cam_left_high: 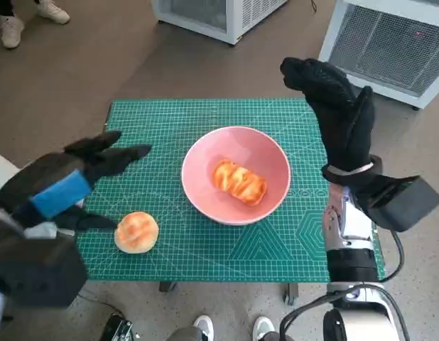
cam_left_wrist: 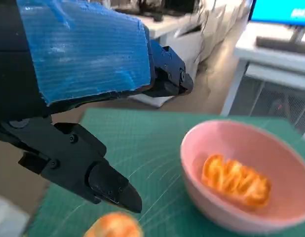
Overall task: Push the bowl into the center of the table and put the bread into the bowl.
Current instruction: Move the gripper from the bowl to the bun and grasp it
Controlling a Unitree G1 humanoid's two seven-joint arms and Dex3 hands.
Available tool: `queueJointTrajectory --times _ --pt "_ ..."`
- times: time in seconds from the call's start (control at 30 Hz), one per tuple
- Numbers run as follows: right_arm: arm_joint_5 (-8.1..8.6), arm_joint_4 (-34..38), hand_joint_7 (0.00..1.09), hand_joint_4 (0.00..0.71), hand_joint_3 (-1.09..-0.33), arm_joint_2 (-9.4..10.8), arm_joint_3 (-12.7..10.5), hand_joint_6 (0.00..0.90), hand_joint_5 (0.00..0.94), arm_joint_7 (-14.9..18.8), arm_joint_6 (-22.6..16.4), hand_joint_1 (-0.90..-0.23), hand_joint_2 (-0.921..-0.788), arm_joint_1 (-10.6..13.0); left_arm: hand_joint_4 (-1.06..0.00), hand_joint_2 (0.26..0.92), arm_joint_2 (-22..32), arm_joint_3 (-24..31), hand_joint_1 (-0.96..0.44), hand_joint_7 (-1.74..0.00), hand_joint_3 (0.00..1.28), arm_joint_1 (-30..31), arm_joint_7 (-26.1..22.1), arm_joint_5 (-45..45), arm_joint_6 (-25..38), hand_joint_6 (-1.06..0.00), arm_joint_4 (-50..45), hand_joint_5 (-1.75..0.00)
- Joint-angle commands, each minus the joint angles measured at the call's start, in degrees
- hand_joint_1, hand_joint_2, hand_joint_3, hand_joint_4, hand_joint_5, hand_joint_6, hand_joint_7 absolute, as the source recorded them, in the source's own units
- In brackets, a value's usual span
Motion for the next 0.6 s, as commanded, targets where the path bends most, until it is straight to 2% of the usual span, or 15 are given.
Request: queueJointTrajectory --times 0.03,0.27,0.6 --pt "-0.76 0.66 0.52 0.227 -0.755 0.23 0.30 0.054 0.000 -0.36 0.80 -0.722 -0.921 0.11 -0.10 0.688 1.37 1.28 -0.10 0.00 0.00 2.97 -0.45 -1.04 -0.42 -0.28 -1.49 0.00" --pt "-0.54 0.97 0.52 0.224 -0.758 0.31 0.38 0.048 0.000 0.03 0.65 -0.734 -0.921 -0.11 -0.11 0.693 1.20 0.17 -0.03 0.00 0.00 5.93 0.56 0.02 0.02 -0.28 -1.78 0.00" --pt "-0.09 1.69 0.54 0.224 -0.757 -0.03 0.16 0.040 0.000 0.89 0.38 -0.740 -0.921 -0.53 -0.15 0.700 0.12 -4.39 0.01 -0.01 0.01 7.75 3.16 3.08 0.26 -0.29 0.65 -0.01"
